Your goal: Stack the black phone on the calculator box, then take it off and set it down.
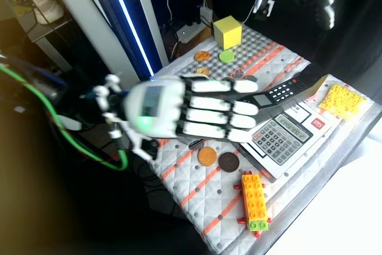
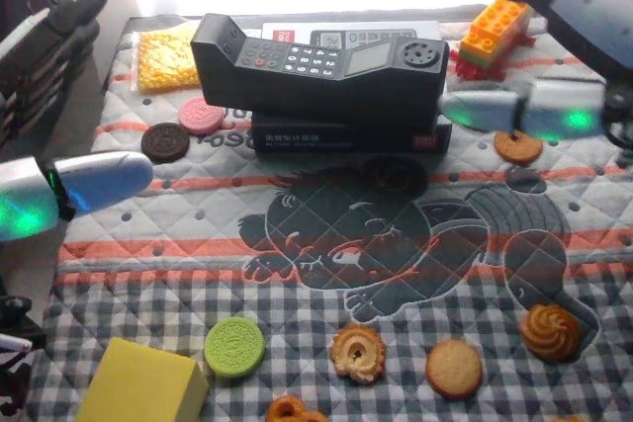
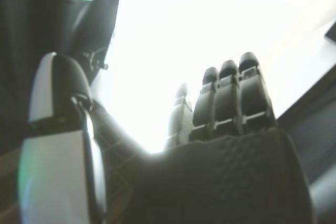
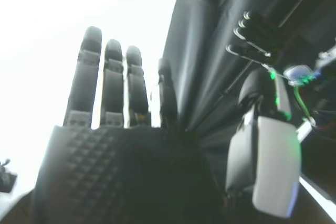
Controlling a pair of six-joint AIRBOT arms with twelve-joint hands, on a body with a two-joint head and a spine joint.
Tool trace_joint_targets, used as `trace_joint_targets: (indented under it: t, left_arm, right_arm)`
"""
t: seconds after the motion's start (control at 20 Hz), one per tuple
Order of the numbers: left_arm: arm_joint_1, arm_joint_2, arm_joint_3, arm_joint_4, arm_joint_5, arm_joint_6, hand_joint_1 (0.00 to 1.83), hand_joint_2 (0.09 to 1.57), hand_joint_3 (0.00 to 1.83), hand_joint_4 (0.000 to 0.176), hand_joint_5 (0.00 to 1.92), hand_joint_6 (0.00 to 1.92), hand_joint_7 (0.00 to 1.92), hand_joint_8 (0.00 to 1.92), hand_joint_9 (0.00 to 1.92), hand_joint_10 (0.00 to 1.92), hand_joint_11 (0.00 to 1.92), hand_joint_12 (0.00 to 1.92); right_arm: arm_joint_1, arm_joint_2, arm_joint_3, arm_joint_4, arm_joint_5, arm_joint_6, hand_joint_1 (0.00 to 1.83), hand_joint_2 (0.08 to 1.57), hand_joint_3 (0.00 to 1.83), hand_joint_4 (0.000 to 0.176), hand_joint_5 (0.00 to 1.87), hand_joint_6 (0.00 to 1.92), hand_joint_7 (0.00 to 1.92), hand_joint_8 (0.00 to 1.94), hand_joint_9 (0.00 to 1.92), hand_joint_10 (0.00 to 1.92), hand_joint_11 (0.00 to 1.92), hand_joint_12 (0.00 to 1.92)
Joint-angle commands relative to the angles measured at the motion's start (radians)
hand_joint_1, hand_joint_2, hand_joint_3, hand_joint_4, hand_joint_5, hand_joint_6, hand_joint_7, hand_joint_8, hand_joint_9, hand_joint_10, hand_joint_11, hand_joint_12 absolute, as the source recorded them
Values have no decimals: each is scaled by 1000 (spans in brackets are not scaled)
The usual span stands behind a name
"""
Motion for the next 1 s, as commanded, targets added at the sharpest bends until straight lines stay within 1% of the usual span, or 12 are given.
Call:
trace_joint_targets:
  t: [0.0,0.1,0.15,0.3,0.35,0.4,0.45,0.5,0.55,0.65,0.75,0.95]
  left_arm:
    - [-2,1,2,-9,-138,-12,849,914,3,176,14,4,1,0,0,0,0,0]
    - [4,-4,5,-16,-128,-13,848,930,8,167,10,1,8,3,0,0,0,0]
    - [5,-7,8,-17,-124,-16,852,927,6,174,1,0,6,2,0,0,0,0]
    - [5,-13,14,-17,-118,-24,856,922,3,176,3,1,6,1,0,0,0,0]
    - [5,-15,15,-17,-118,-26,847,924,3,176,0,0,4,0,0,0,0,0]
    - [5,-16,17,-17,-116,-31,829,930,5,176,0,0,13,3,0,0,0,0]
    - [5,-16,17,-17,-116,-31,815,928,4,176,0,0,20,6,0,0,0,0]
    - [6,-16,17,-17,-115,-32,815,926,3,176,0,0,27,8,0,0,0,0]
    - [6,-17,17,-17,-114,-32,815,926,2,176,0,0,29,8,0,0,0,0]
    - [6,-21,18,-18,-111,-33,849,927,2,176,0,0,37,10,0,0,0,0]
    - [8,-27,22,-21,-104,-41,698,923,2,123,0,0,2,0,0,0,0,0]
    - [17,-29,25,-25,-103,-56,679,918,0,153,0,0,0,0,0,0,0,0]
  right_arm:
    - [23,-9,12,11,85,3,431,992,0,115,99,0,243,14,277,23,382,60]
    - [54,-50,42,18,42,8,459,975,0,128,117,4,265,3,291,2,7,913]
    - [63,-63,55,19,23,11,483,983,0,107,138,0,266,0,340,9,2,1129]
    - [79,-92,82,18,-26,12,558,990,0,94,220,2,367,5,487,25,160,1216]
    - [81,-97,87,18,-36,12,623,1004,1,69,313,9,492,18,598,42,258,1170]
    - [84,-107,97,16,-56,12,918,1103,5,0,705,23,813,20,780,34,254,1184]
    - [84,-107,98,16,-58,12,1043,1130,9,0,883,841,932,12,958,116,376,1435]
    - [85,-109,101,16,-65,12,1214,1111,0,0,909,907,1085,719,1223,220,761,1341]
    - [85,-109,103,15,-69,12,1243,1115,2,0,890,958,1090,910,1281,238,866,1273]
    - [85,-109,102,10,-69,17,1254,1115,0,0,864,1029,1133,852,1335,202,995,1052]
    - [87,-110,103,6,-69,36,1262,1109,0,0,876,1004,1143,856,1385,113,1067,898]
    - [91,-108,105,-6,-61,68,1270,1101,0,0,901,947,1160,843,1389,52,1029,873]
